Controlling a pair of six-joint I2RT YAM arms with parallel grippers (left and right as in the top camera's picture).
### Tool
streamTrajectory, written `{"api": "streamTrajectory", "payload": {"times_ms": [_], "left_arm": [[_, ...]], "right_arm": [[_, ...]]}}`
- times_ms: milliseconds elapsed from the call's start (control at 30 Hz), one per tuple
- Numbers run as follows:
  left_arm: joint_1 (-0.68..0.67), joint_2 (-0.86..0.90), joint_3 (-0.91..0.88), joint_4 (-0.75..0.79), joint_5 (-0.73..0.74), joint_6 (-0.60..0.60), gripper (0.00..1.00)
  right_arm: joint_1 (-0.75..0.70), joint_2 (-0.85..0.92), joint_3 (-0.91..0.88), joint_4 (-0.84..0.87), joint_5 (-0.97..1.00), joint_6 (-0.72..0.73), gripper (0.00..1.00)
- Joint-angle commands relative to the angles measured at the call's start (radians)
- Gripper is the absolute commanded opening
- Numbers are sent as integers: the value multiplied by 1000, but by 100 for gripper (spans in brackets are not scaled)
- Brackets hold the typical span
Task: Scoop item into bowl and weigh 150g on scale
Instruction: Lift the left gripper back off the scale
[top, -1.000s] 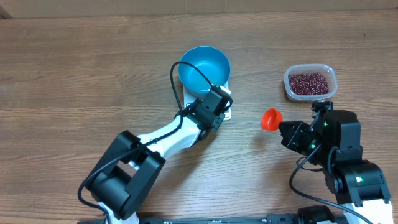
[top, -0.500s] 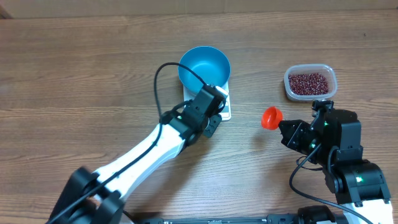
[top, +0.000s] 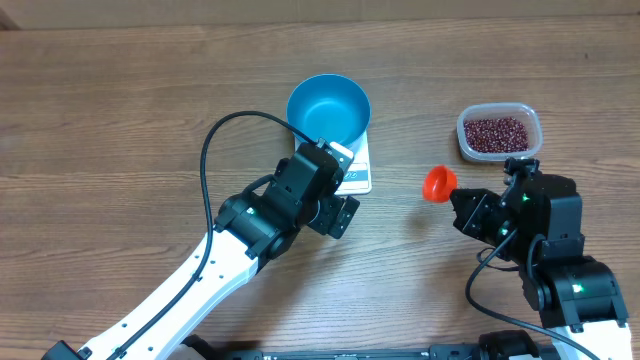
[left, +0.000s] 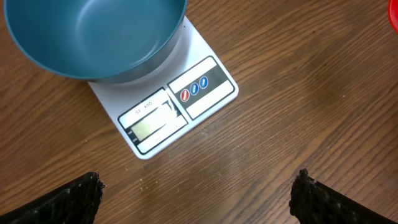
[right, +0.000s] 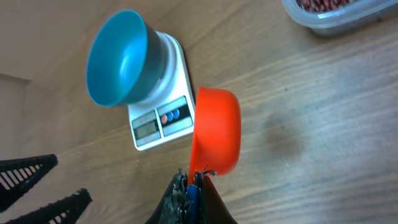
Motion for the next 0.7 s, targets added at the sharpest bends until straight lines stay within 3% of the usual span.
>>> {"api": "streamTrajectory", "payload": {"times_ms": [0, 667], "left_arm": [[-1, -10, -1, -6, 20, -41, 100], [0, -9, -1, -5, 12, -40, 99]], "right_arm": [[4, -3, 32, -16, 14, -5, 4], [4, -3, 31, -36, 14, -5, 4]]}}
